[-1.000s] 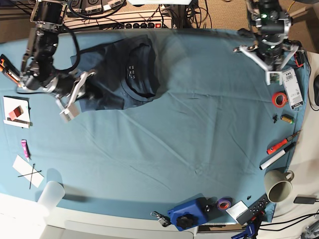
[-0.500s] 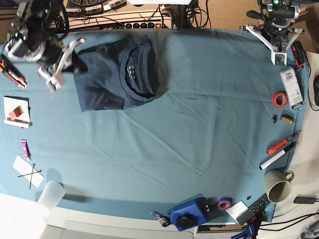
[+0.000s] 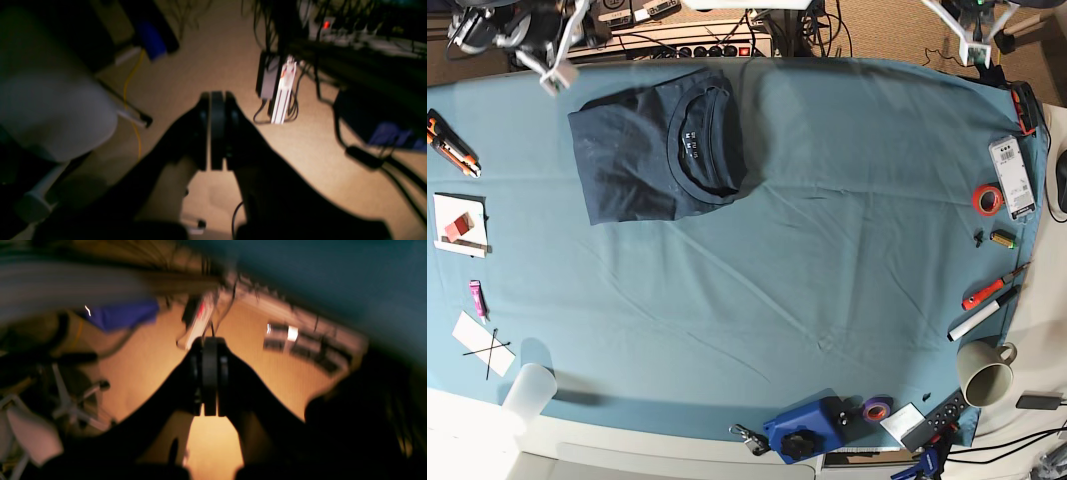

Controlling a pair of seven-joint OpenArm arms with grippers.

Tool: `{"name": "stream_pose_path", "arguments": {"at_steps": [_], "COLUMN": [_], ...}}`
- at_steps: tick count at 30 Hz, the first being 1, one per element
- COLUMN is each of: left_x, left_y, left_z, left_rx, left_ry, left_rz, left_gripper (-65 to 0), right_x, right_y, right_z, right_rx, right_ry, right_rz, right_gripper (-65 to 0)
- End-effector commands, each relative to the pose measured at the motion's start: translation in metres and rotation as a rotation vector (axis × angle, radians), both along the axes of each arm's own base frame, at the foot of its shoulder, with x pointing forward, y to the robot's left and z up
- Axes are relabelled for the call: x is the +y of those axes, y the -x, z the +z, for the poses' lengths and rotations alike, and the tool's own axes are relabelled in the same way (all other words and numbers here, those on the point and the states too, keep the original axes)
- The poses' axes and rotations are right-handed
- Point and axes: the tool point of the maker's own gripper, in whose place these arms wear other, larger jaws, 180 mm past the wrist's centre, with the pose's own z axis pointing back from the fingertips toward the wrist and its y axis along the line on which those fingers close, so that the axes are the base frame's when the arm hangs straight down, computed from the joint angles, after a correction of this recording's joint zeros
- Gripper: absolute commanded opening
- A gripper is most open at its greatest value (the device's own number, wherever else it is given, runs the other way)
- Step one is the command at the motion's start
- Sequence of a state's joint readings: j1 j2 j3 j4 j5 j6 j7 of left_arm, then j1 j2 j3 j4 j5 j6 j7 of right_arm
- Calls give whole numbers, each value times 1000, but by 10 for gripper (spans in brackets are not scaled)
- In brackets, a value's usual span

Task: Fold the T-shirt properly

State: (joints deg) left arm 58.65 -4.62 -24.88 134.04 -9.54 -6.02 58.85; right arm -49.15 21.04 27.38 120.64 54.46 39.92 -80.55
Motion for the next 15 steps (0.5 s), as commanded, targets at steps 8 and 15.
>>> {"name": "stream_pose_path", "arguments": {"at_steps": [8,15], "left_x": [-5,-4], "left_y": [59,93], "left_z": [-44,-104], "left_rx": [162,299], "left_ry": [105,166], "left_rz": [58,143], "left_gripper": [-650,-650], "right_x": [-26,-44], "right_y": [55,99], "right_z": [-29,-74], "right_rx": [206,412], "right_ry": [4,30], "right_rz": [-109,-191], "right_gripper": [-650,-650]}}
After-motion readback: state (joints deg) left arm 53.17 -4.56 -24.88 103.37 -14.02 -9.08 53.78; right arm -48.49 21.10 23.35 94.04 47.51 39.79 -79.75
